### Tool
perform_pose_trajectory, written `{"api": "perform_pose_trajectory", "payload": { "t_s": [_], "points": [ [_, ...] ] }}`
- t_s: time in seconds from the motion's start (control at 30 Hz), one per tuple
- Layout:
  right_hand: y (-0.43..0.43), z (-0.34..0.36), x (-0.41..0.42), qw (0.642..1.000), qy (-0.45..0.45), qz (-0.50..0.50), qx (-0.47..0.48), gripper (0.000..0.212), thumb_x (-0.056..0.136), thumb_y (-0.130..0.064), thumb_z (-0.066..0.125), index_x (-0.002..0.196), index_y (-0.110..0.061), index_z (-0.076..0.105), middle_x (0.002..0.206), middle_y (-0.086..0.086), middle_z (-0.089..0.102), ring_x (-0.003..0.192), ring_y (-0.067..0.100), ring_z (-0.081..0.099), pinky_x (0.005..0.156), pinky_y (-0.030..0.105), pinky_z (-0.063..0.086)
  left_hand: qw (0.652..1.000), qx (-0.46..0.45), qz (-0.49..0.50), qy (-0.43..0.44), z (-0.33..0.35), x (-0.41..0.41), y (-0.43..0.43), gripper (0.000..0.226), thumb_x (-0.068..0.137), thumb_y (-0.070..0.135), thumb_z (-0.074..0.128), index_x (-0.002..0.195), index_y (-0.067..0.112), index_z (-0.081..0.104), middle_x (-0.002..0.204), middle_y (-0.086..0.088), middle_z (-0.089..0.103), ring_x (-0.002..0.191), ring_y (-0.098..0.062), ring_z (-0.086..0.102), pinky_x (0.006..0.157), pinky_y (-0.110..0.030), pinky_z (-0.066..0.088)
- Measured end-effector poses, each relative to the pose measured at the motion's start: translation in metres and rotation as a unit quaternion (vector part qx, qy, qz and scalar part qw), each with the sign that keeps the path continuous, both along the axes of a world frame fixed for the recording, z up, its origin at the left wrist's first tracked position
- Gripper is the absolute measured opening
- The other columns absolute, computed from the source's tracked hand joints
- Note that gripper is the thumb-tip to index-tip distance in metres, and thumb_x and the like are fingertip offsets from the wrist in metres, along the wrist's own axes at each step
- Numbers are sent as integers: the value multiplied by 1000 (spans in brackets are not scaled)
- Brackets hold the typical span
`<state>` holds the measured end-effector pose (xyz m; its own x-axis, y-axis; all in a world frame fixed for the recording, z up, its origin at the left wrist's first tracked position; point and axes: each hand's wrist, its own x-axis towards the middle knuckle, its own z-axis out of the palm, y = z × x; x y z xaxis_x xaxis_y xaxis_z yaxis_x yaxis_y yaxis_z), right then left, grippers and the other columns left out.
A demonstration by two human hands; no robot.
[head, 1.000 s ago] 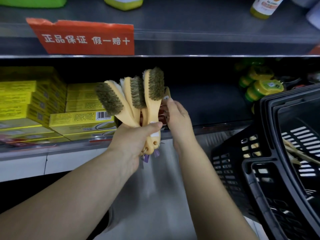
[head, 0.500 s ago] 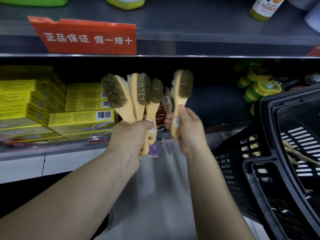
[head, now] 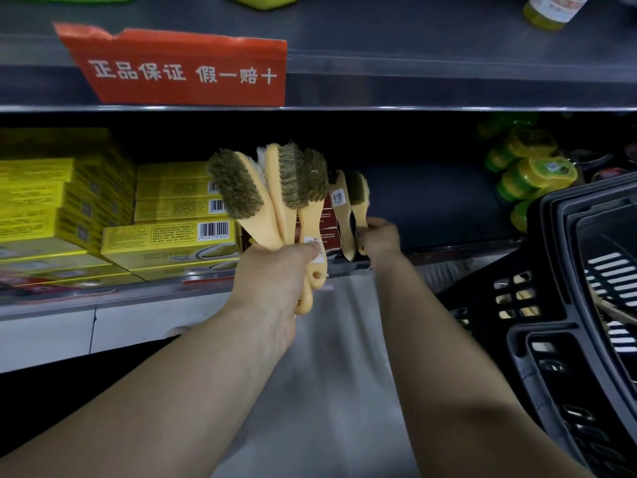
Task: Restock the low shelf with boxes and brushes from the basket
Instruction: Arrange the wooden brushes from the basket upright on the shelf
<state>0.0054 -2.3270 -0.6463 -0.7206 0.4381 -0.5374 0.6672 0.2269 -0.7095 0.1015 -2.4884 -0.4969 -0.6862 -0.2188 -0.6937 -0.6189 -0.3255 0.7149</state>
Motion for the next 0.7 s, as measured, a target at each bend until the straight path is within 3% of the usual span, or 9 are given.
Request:
{"api": "perform_pose_trajectory", "payload": {
  "t_s": [0.1,0.17,0.27,0.3,0.37,0.47,0.53,0.7],
  "points": [
    [1,-3,1,999,-9,4,40,24,90,-10,53,113,-7,61,106,14,65,90,24,62,86,38,53,1000,-2,-9,-7,-1,-1,3,11,81,7,69,90,8,64,68,-8,61,35,-11,54,31,-12,31],
    [-2,7,4,997,24,-16,65,25,93,-18,49,115,-10,57,118,15,58,101,28,60,92,43,50,1000,0,-16,-6,-3,-2,3,13,80,7,70,91,9,64,69,-9,62,35,-11,54,31,-12,32],
    [-17,45,26,987,149,-11,-57,24,95,-32,47,91,-18,66,90,2,69,81,13,64,71,27,53,1000,-1,-29,-10,-4,-3,3,12,80,9,70,89,12,64,65,-5,64,36,-13,53,36,-14,32],
    [-23,60,37,978,159,19,-132,31,94,-38,48,83,-19,70,81,-3,71,75,9,65,65,21,52,1000,4,-27,-10,-4,-3,4,11,80,8,70,89,12,64,62,-4,63,34,-13,51,37,-13,31],
    [-33,84,61,954,137,109,-245,36,87,-48,54,85,-18,74,83,-1,73,78,12,66,69,23,52,1000,5,-22,-8,-3,-4,5,14,79,5,70,91,9,65,67,-7,64,35,-13,53,34,-11,32],
    [-37,101,87,923,125,143,-335,26,77,-33,68,91,-12,73,82,2,72,75,13,66,67,24,52,999,11,-49,1,-5,-3,8,21,77,4,72,96,11,67,82,-8,69,58,-15,64,42,-19,43],
    [-34,105,94,910,123,124,-377,20,76,-23,65,90,-10,72,80,2,72,72,10,67,63,21,53,997,0,-80,-4,-8,0,10,26,76,9,73,101,16,68,88,-5,70,74,-17,64,54,-24,42],
    [-22,104,87,898,111,85,-417,21,83,-11,59,98,2,65,83,8,72,76,17,69,64,26,57,996,28,-73,-32,-3,-1,9,18,80,15,71,96,9,66,73,-5,66,48,-10,61,37,-17,42]
  ]
}}
